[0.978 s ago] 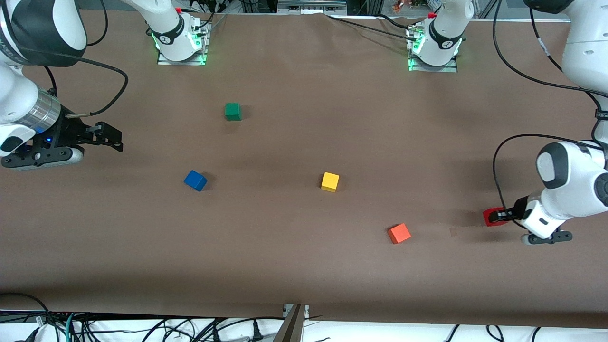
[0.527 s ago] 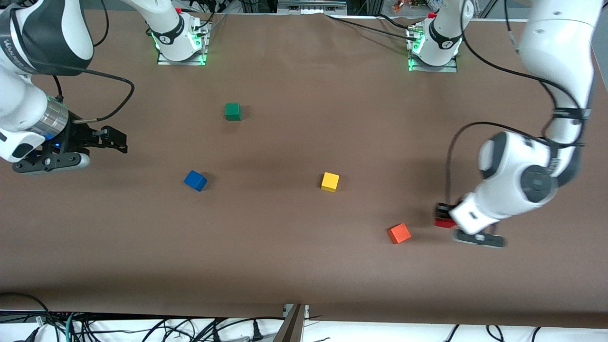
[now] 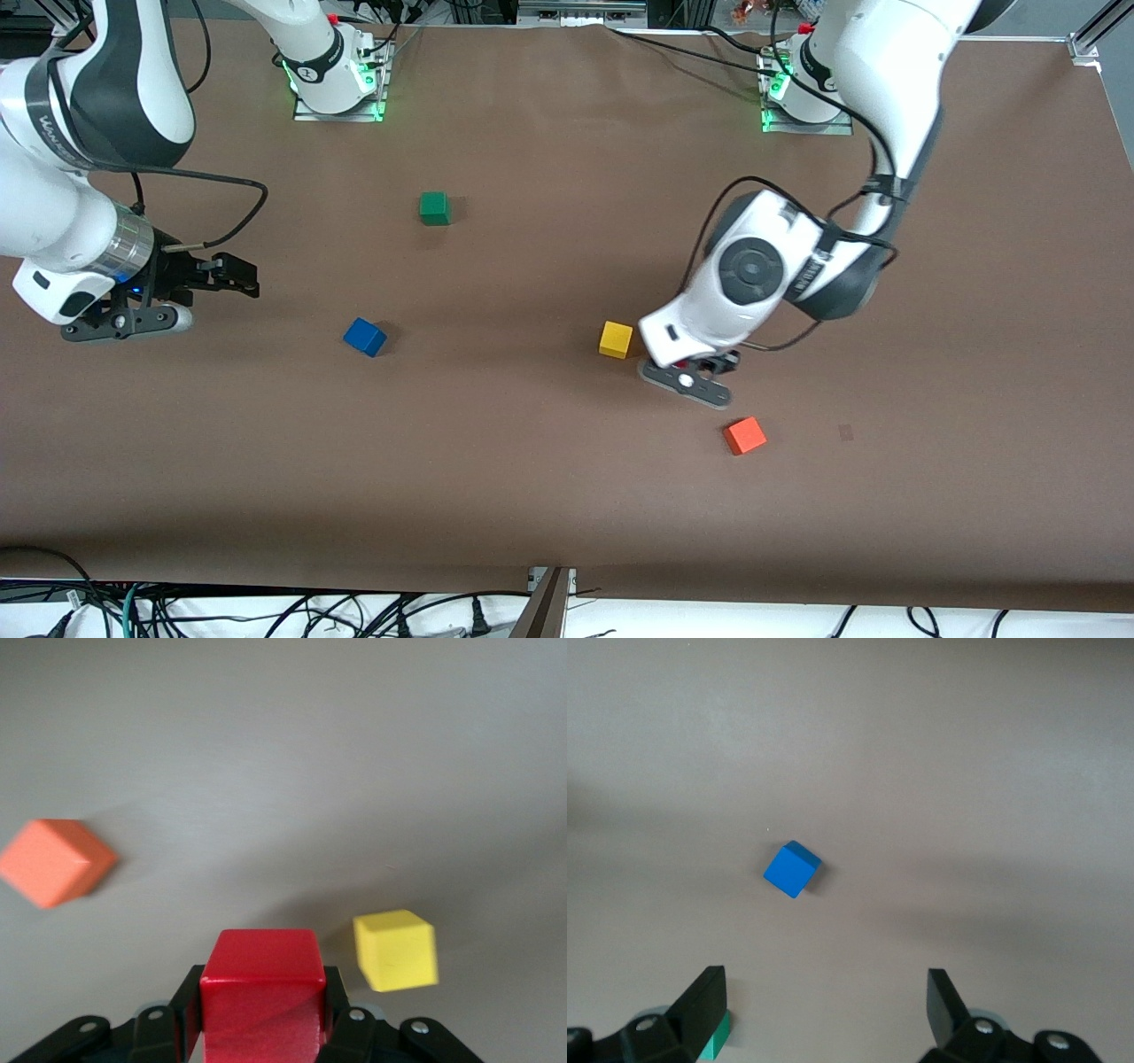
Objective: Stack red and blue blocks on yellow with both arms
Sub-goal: 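Place the red cube on the yellow cube while the right gripper approaches blue, then grasp the blue cube with the right gripper while the left gripper withdraws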
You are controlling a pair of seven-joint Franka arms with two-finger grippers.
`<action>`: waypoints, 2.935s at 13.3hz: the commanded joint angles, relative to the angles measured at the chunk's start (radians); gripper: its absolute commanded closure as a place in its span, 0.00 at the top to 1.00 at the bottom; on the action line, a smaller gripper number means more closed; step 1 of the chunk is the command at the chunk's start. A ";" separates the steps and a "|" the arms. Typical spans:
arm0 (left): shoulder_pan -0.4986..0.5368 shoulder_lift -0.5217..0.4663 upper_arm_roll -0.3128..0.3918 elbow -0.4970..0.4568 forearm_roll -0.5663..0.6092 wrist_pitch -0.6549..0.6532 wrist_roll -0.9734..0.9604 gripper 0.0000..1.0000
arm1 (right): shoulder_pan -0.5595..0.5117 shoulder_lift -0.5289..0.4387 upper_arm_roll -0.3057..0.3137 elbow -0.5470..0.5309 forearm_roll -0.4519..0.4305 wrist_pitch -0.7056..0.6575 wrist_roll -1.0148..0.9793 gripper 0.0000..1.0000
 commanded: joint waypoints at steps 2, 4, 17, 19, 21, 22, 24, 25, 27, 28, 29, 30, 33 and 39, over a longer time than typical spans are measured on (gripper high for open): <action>-0.085 0.053 0.018 0.041 0.019 -0.012 -0.024 0.00 | -0.010 0.016 0.001 0.014 0.021 0.003 -0.022 1.00; -0.098 0.077 0.018 0.042 0.019 0.013 -0.027 0.00 | -0.009 0.016 0.001 0.014 0.022 0.012 -0.017 1.00; -0.131 0.131 0.021 0.067 0.019 0.047 -0.068 0.01 | 0.024 0.125 0.010 0.014 0.029 0.090 -0.002 0.99; -0.131 0.131 0.023 0.062 0.021 0.045 -0.074 0.02 | 0.042 0.130 0.010 0.014 0.030 0.104 -0.002 0.99; -0.131 0.131 0.023 0.058 0.022 0.042 -0.081 0.02 | 0.044 0.145 0.010 0.014 0.077 0.116 -0.003 0.99; -0.130 0.131 0.023 0.058 0.022 0.039 -0.081 0.02 | 0.044 0.154 0.010 0.014 0.106 0.115 -0.005 1.00; -0.130 0.131 0.023 0.056 0.024 0.037 -0.081 0.02 | 0.048 0.188 0.010 0.014 0.114 0.136 -0.005 0.99; -0.130 0.133 0.023 0.056 0.024 0.037 -0.082 0.03 | 0.062 0.205 0.010 0.012 0.116 0.168 -0.003 0.99; -0.131 0.131 0.023 0.053 0.024 0.034 -0.082 0.03 | 0.091 0.242 0.010 0.012 0.127 0.206 0.039 0.99; -0.131 0.131 0.023 0.047 0.024 0.028 -0.082 0.03 | 0.111 0.253 0.010 0.011 0.130 0.226 0.053 1.00; -0.131 0.131 0.023 0.045 0.024 0.027 -0.082 0.03 | 0.125 0.271 0.010 0.009 0.133 0.249 0.073 1.00; -0.131 0.131 0.023 0.045 0.024 0.027 -0.082 0.03 | 0.136 0.298 0.010 0.009 0.150 0.283 0.091 1.00; -0.133 0.133 0.023 0.045 0.024 0.027 -0.094 0.25 | 0.128 0.352 0.010 -0.011 0.167 0.320 0.101 0.99; -0.118 0.110 0.018 0.125 0.011 -0.068 -0.133 1.00 | 0.113 0.337 0.007 -0.184 0.263 0.444 0.109 0.99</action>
